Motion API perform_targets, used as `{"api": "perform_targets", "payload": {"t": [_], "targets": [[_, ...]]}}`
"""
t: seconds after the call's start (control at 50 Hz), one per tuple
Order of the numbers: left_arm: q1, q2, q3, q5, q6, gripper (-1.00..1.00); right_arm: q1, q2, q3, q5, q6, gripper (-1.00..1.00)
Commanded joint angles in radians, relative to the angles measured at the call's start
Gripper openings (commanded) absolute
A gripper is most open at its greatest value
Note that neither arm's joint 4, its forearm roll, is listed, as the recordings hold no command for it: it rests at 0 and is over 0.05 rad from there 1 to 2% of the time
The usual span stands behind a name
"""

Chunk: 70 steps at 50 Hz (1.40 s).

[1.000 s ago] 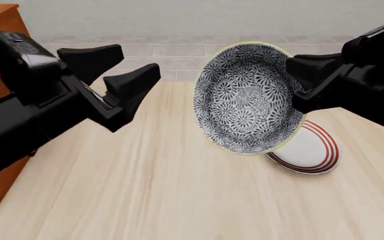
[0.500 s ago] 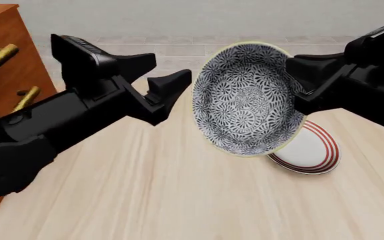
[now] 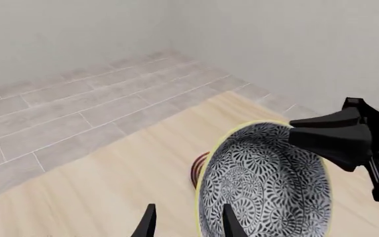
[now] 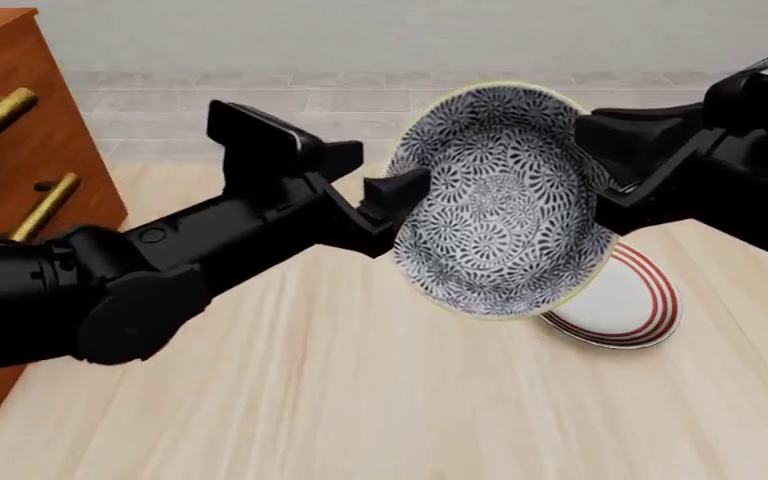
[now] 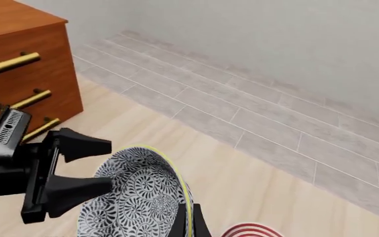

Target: Put the bowl on top of the cabinet.

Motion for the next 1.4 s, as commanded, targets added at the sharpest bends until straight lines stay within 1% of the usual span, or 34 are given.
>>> {"api": "perform_targets", "payload": {"t": [0.02, 0.22, 0.38, 0.6, 0.62, 1.06, 1.24, 1.26, 1.4], "targets": [[-0.015, 0.082, -0.036, -0.009, -0.032, 1.0, 0.011, -0.011, -0.005, 0.006, 0.006, -1.0], [-0.022, 0.142, -0.062, -0.018, -0.052, 1.0, 0.022, -0.013, -0.001, 0.007, 0.003, -1.0], [-0.016, 0.18, -0.075, -0.028, -0.051, 1.0, 0.027, -0.018, -0.003, 0.013, 0.005, -1.0], [-0.012, 0.198, -0.073, -0.042, -0.06, 1.0, 0.03, -0.018, -0.001, 0.013, 0.003, -1.0], [-0.01, 0.199, -0.072, -0.044, -0.062, -1.0, 0.03, -0.018, -0.001, 0.013, 0.003, -1.0], [-0.014, 0.177, -0.058, -0.046, -0.069, -1.0, 0.031, -0.022, -0.001, 0.017, 0.0, -1.0], [-0.011, 0.162, -0.051, -0.045, -0.06, -1.0, 0.027, -0.016, 0.001, 0.01, -0.006, -1.0], [-0.009, 0.163, -0.051, -0.046, -0.06, -1.0, 0.027, -0.016, 0.001, 0.009, -0.006, 1.0], [-0.006, 0.16, -0.049, -0.047, -0.058, -1.0, 0.027, -0.017, -0.003, 0.013, 0.0, 1.0]]}}
